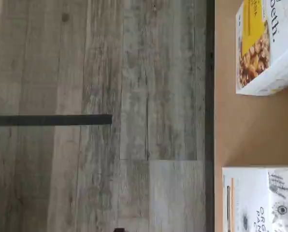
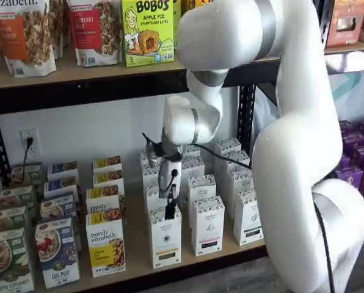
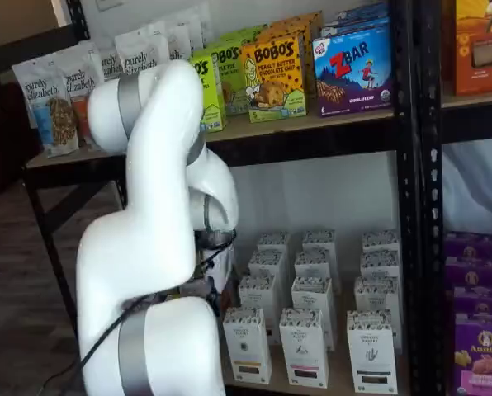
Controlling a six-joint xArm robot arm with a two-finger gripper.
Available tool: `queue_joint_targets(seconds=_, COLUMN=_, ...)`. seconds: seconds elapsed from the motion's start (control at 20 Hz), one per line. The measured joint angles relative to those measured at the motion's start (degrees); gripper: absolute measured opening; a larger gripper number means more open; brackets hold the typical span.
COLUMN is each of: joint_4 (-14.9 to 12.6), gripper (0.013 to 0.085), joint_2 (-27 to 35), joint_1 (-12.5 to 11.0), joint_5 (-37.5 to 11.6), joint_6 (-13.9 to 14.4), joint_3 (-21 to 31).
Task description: Pick up the white box with a yellow strip in the middle, on the bottom shelf, the fourth box from the left
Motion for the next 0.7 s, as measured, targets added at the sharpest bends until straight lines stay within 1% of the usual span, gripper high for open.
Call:
queue_joint_targets(seconds=0.1, joint_4=-0.65, gripper=0.085, joint_2=0.26, joint_1=-0.61, joint_5=2.49, joint_6=0.1, joint_3=-0.71)
queue_joint_targets(seconds=0.25, joint_4=-0.66, gripper=0.085, joint_2=0.39, joint_1=-1.3, joint_5=2.28, joint_6=-0.69, joint_3=-0.15)
queue_joint_targets(seconds=0.4, joint_4=-0.47, gripper=0.085, joint_2=0.7, joint_1=-1.56, joint_5=0.53, joint_6=-1.27, joint_3=0.47)
queue_joint_targets(seconds=0.55, joint_4=-0.11, gripper=0.085, joint_2=1.65, joint_1=-1.6, joint_5=-2.41, joint_6=-1.87, joint_3=0.97)
queue_joint_targets(seconds=0.7, joint_4=1.55, gripper=0.085, joint_2=2.93, joint_1=-1.61, joint_5=-4.87, joint_6=-3.58, joint_3=0.87)
